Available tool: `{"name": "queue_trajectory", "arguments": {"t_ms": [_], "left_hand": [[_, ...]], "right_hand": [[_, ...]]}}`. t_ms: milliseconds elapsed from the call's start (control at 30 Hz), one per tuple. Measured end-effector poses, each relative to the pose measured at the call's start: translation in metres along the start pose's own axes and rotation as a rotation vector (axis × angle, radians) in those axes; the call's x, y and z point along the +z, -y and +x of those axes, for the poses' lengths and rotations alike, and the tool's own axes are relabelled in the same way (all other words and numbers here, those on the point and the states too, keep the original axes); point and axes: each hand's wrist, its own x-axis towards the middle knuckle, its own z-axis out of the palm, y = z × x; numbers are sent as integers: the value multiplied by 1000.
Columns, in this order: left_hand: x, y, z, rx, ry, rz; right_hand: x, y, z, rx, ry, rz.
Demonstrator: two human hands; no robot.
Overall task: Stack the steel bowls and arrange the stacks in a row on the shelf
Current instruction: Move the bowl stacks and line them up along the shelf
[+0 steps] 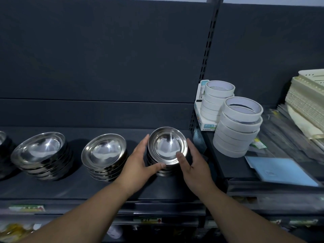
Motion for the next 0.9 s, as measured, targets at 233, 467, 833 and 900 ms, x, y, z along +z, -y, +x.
{"name": "queue_trajectory", "arguments": {"t_ms": [233, 467, 833, 900], "left_hand": [[-2, -1, 2, 11, -49, 48], [3, 7, 4, -44, 4, -78], [11, 28, -3, -135, 120, -286], [15, 36, -6, -142, 144, -253]], "right_hand": [[-1, 6, 4, 1, -29, -28], [4, 3, 1, 15, -32, 16], [7, -5, -8, 105, 83, 210], [9, -11, -8, 81, 96, 185]]}}
